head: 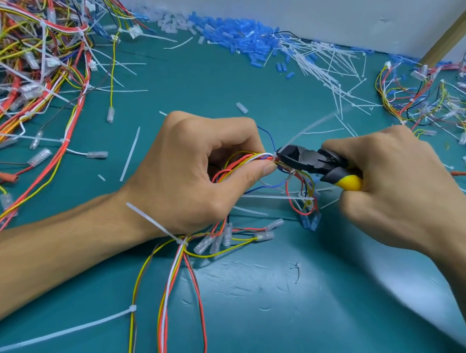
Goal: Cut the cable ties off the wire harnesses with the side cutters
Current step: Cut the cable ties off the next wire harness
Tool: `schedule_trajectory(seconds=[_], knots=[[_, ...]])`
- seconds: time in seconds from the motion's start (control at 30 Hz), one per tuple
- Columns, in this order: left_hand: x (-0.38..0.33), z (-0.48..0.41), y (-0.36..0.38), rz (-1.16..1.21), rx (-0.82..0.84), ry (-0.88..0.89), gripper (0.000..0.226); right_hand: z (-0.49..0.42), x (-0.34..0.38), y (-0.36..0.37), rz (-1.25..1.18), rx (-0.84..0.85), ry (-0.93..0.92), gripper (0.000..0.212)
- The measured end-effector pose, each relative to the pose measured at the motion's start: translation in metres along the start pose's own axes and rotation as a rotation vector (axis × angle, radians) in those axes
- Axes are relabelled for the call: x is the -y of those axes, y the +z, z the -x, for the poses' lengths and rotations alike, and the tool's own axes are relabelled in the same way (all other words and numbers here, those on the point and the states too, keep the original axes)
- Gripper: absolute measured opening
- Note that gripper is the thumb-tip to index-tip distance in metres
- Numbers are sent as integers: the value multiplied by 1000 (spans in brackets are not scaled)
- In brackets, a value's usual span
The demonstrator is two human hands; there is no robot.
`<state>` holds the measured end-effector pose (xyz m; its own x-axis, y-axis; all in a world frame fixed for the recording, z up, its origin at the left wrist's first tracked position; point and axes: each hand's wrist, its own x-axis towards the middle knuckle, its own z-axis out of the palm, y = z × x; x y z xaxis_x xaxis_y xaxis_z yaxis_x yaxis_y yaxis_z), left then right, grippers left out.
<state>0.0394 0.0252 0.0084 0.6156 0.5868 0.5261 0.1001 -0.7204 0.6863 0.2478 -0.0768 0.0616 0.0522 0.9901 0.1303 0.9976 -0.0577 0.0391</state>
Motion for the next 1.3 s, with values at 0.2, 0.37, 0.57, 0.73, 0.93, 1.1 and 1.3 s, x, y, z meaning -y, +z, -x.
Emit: schedule_trajectory(seconds=[0.2,0.37,0.57,0.73,0.93,1.1,1.3], knots=[[1,-1,-1,9,-2,-22,23,-1,2,2,7,-9,-22,36],[-1,-1,-1,0,0,7,23,0,2,-3,-29,5,-13,33],[0,-1,-1,2,-1,-17,22,-2,5,4,-58,1,-43,30],[0,-1,0,5,15,-21,21,-1,7,7,-107,3,-50,12],[0,0,1,23,23,-10,22,0,6,4,-97,-3,-44,13],[2,-1,0,27,39,-23,21,0,6,7,-123,14,-63,17],[3,0,-1,26,28,-10,23,0,9,6,-79,8,-69,14]])
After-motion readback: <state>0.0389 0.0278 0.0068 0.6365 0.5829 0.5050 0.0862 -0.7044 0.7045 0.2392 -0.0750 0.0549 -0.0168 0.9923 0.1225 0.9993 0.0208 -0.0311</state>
